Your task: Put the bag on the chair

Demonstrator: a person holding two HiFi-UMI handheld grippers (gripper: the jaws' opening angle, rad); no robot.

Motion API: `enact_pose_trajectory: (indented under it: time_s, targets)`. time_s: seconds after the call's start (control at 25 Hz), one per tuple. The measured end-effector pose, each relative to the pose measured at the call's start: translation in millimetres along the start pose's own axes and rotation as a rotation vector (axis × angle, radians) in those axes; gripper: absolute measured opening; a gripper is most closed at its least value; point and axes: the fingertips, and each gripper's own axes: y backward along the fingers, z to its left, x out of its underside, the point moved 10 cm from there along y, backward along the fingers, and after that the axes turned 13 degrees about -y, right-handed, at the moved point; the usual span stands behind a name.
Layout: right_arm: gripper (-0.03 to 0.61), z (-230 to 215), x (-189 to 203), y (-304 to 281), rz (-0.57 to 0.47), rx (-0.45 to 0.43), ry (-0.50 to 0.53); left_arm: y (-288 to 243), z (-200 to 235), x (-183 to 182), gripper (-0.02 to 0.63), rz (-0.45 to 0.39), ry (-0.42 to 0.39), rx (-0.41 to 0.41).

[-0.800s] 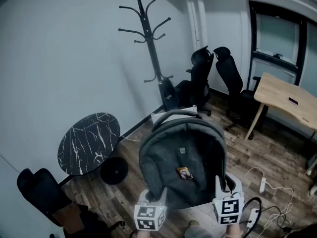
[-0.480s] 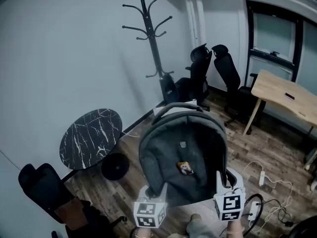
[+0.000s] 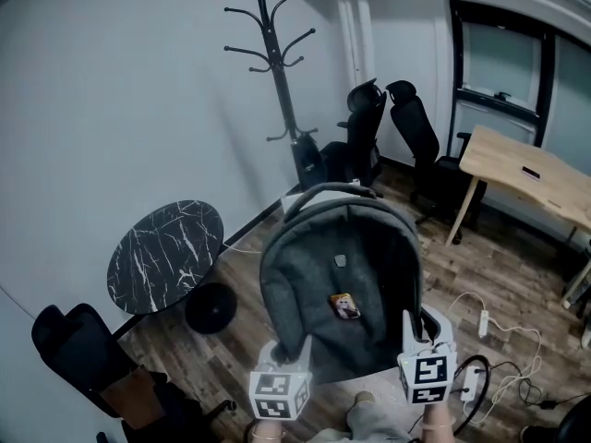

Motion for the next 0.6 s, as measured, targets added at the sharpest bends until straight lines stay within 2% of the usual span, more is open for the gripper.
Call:
enact_pose_trajectory:
  time_s: [0.6]
  targets:
    - [0.065,-53,-4,-74,-0.012,-0.026,-0.017,-86,-4,-18,0.114,0.019,0.005,-0.019]
